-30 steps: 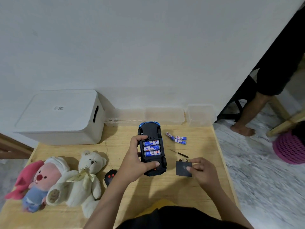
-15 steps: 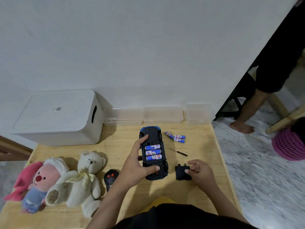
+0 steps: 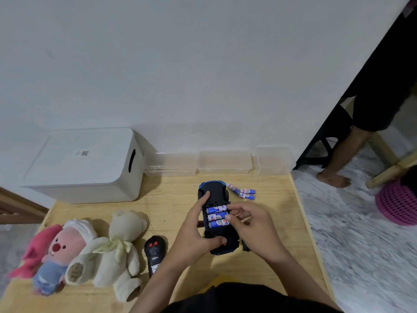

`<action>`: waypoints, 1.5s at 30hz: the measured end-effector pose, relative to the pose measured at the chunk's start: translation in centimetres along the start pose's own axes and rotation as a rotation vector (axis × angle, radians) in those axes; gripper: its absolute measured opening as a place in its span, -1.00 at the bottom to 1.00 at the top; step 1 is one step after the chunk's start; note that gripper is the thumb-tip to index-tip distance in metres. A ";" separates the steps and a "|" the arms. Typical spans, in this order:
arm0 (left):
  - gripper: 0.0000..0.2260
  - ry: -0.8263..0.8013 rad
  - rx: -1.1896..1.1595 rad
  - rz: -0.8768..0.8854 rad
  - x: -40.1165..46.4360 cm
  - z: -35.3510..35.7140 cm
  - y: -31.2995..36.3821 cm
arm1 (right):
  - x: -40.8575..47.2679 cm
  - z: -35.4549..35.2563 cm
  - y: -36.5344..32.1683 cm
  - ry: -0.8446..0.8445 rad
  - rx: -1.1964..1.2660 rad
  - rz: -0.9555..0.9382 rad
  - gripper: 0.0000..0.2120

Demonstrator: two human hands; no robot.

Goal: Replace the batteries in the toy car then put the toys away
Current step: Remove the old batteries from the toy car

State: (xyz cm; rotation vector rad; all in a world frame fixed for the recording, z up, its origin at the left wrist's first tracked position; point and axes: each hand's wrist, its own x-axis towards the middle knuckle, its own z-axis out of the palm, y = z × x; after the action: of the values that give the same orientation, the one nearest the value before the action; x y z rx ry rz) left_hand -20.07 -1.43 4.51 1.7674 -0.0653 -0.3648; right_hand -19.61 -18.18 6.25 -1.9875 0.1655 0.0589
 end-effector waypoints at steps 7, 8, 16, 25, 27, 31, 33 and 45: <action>-0.04 0.037 0.036 0.018 0.0 0.4 -0.2 | 0.7 1.0 -0.3 -0.020 -0.132 0.006 -0.78; -0.04 0.046 0.041 0.026 0.0 0.5 -0.2 | 0.7 1.1 -0.4 -0.016 -0.126 0.010 -0.78; -0.05 0.103 0.088 0.107 0.0 0.6 0.2 | 2.0 2.0 -0.8 -0.012 -0.008 0.088 -0.76; -0.06 0.181 0.128 0.125 0.3 0.2 0.4 | 3.2 2.8 -1.7 0.007 0.154 0.129 -0.85; -0.06 0.199 0.127 0.126 0.4 0.2 0.3 | 3.1 2.9 -1.9 0.061 0.143 0.085 -0.86; -0.06 0.208 0.117 0.124 0.5 0.4 0.1 | 3.0 3.3 -2.2 0.195 0.183 0.000 -0.79; -0.06 0.215 0.112 0.123 0.4 0.5 0.2 | 3.0 3.1 -2.7 0.264 0.326 0.021 -0.78; -0.06 0.292 0.112 0.129 0.5 0.5 0.7 | 2.0 1.2 -1.8 -0.072 0.146 0.140 -0.77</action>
State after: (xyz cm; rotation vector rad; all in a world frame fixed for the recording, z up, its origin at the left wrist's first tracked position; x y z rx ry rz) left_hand -19.62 -2.22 5.03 1.8993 0.0094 -0.0078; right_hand -17.34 -16.54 7.12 -1.8239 0.2552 0.2026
